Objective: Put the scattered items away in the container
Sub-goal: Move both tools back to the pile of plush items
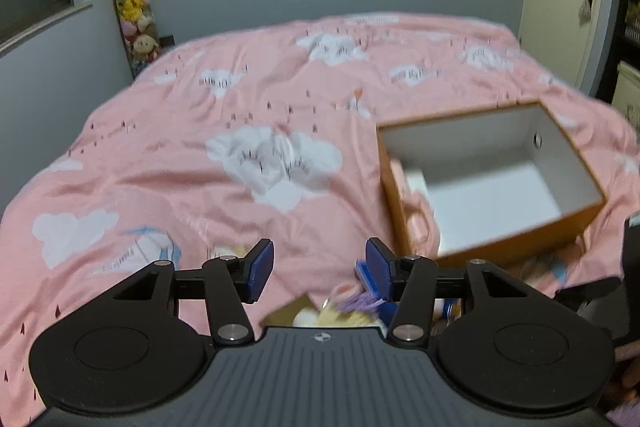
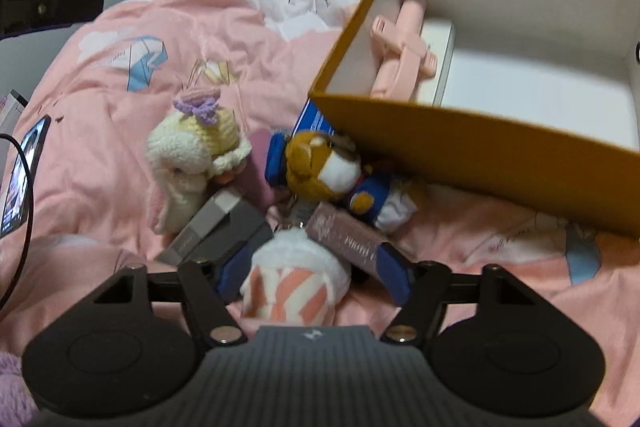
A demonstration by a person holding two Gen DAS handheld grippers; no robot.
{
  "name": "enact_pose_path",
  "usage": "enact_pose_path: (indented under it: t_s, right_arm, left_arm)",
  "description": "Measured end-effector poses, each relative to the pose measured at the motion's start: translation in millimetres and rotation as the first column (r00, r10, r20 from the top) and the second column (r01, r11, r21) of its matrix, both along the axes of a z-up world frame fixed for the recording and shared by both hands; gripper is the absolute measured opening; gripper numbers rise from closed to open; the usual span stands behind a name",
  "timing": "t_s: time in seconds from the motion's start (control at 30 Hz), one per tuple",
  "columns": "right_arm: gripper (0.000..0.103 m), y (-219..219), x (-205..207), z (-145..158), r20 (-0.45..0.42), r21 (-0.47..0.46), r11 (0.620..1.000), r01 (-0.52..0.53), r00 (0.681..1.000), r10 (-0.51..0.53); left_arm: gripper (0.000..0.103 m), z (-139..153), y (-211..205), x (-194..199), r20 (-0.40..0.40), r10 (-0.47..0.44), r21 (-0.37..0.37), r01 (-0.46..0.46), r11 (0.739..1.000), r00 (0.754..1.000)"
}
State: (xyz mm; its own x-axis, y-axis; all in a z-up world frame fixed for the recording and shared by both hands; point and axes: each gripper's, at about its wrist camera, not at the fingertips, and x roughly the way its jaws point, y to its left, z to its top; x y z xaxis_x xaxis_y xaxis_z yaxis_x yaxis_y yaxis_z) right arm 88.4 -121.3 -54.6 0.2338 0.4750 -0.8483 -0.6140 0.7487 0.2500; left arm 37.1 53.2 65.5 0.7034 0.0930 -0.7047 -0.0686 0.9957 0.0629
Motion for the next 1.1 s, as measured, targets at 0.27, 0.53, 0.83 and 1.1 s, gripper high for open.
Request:
enact_pose_path:
  t_s: [0.27,0.53,0.83,1.1]
  right_arm:
    - [0.063,-1.6,-2.3,-10.8,-0.083,0.012,1.000,0.002,0.997,-0.001]
    - [0.063,17.6,-3.9,-27.5,-0.126,-0.042,0.998,-0.048,0.991,0.042]
    - [0.071,29.3,5.1,-46.5,-0.169,-0.054,0.996,-0.069,0.984,0.059]
    - [0.070,30.2,5.8,-51.2,-0.183,-0.051,0.995,-0.081,0.981,0.070]
  left_arm:
    - [0.060,-48.1,2.2,-9.4,-0.179,-0.009,0.021,0.013,1.000,0.984]
    - [0.065,-76.1,3.5,-7.1,-0.246,-0.022,-0.019,0.018,1.000,0.969]
    - [0.069,-105.8,-7.0,4.2,-0.277,-0.058,-0.053,0.045,0.998,0.959]
    - [0.069,-123.2,-14.2,19.0,-0.283,-0.050,-0.004,0.051,0.999,0.958]
